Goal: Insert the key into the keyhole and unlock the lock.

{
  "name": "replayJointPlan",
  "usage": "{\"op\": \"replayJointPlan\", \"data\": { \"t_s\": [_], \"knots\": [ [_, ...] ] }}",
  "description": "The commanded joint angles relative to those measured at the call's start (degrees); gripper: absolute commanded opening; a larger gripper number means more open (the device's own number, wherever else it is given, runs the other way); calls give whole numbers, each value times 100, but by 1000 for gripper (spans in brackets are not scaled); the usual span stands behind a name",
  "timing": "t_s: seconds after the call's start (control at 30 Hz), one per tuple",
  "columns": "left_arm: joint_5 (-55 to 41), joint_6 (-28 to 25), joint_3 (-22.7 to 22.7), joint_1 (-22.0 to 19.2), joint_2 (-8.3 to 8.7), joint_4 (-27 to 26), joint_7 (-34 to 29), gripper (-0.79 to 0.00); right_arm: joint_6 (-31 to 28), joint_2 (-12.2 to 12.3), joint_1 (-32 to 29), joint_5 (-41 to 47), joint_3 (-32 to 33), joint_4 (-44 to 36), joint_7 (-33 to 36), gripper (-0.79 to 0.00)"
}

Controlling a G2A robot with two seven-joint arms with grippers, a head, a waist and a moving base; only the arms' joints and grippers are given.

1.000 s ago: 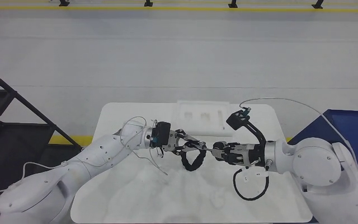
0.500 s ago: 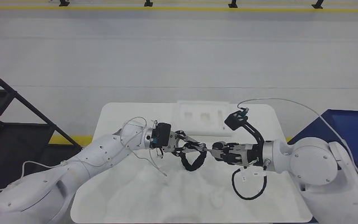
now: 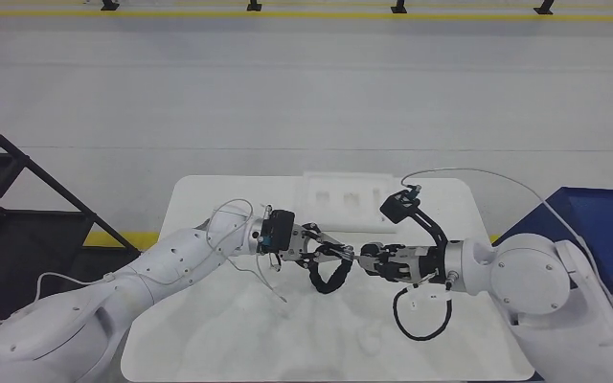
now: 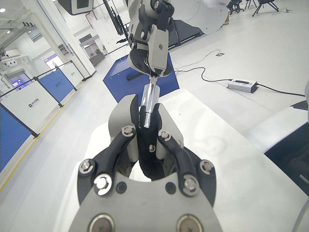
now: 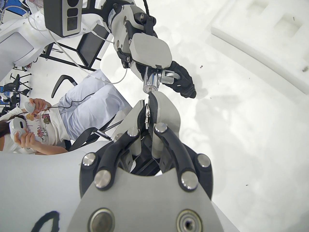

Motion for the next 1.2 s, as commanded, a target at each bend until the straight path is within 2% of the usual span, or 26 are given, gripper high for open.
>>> {"op": "replayJointPlan", "data": {
  "t_s": [0.0, 0.17, 0.2, 0.23, 0.4, 0.6, 0.9, 1.17],
  "knots": [
    [-7, -12, 0, -4, -2, -22, -12, -785, 14, 1, 21, -1, -28, 14, -13, -785],
    [-13, -9, 0, -3, -3, -42, -9, -785, 30, 2, 59, 38, -81, 55, -61, -785],
    [-37, -12, 0, 2, -2, -43, -12, -785, 12, 1, 71, 91, -77, 75, -94, -163],
    [-61, -18, 0, 8, -1, -40, -18, -785, -7, 1, 78, 119, -71, 91, -107, 0],
    [-260, -102, 0, 58, 13, -18, -101, -785, -192, 12, 97, 240, -30, 129, -133, 0],
    [-851, -399, -41, 114, 83, 23, -399, -785, -942, 38, 71, 397, 82, 150, -173, 0],
    [-1395, -1083, -367, 111, 428, -167, -1083, -785, -1967, 83, 1, 767, 155, 377, 2, 0],
    [-1370, -1520, -750, 184, 660, -373, -1521, -785, -1967, 83, 1, 767, 155, 377, 2, 0]
  ]
}}
